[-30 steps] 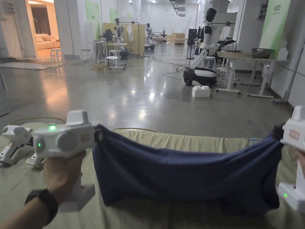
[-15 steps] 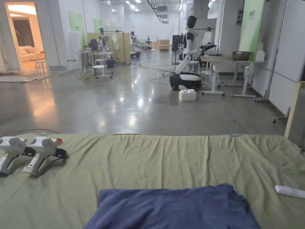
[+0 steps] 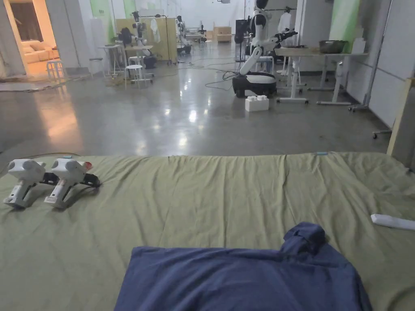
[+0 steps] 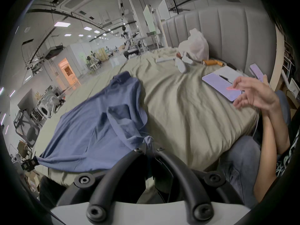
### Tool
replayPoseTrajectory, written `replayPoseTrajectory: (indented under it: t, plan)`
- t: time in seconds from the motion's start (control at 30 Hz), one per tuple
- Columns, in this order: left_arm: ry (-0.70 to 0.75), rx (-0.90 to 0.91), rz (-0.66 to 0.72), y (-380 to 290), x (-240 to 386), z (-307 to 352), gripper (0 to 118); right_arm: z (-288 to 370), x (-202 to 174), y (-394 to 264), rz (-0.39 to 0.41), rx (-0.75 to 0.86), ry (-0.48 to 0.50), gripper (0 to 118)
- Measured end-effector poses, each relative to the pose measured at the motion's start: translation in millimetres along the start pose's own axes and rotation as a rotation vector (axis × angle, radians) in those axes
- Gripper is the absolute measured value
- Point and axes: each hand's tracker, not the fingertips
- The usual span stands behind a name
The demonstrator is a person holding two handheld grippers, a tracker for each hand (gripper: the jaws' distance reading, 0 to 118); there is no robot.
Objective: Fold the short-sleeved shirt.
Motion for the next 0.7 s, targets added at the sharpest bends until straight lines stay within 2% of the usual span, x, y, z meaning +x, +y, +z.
replayPoseTrajectory:
  t: [0.07, 0.1, 0.13, 0.17, 0.2, 0.33, 0.43, 0.47, 0.53, 0.7]
  plan:
    - [0.018, -0.024, 0.004, -5, -1, -5, 19, -8, -3, -1, 0.062, -0.064, -0.006, 5]
    - [0.047, -0.030, 0.008, -6, -3, -6, 38, -9, -4, -1, 0.090, -0.082, -0.039, 14]
    - [0.051, -0.047, 0.019, -5, -8, -8, 65, -11, -4, -1, 0.115, -0.097, -0.068, 42]
    - [0.051, -0.045, 0.033, -4, -11, -5, 77, -13, -3, -2, 0.126, -0.102, -0.067, 64]
    - [0.056, -0.037, 0.037, -3, -12, -4, 82, -11, -3, -1, 0.120, -0.089, -0.066, 74]
    - [0.139, 0.144, -0.038, 14, -1, 25, 85, 10, -1, 12, 0.078, 0.029, -0.054, 74]
    - [0.184, 0.332, -0.121, 38, 28, 59, 89, 34, -10, 30, -0.016, 0.177, 0.018, 74]
    - [0.181, 0.409, -0.141, 46, 39, 72, 89, 44, -16, 37, -0.014, 0.227, 0.043, 74]
    - [0.173, 0.507, -0.182, 62, 62, 96, 89, 68, -33, 51, 0.031, 0.337, 0.061, 74]
    - [0.199, 0.675, -0.338, 88, 121, 139, 90, 109, -79, 74, 0.206, 0.519, 0.089, 74]
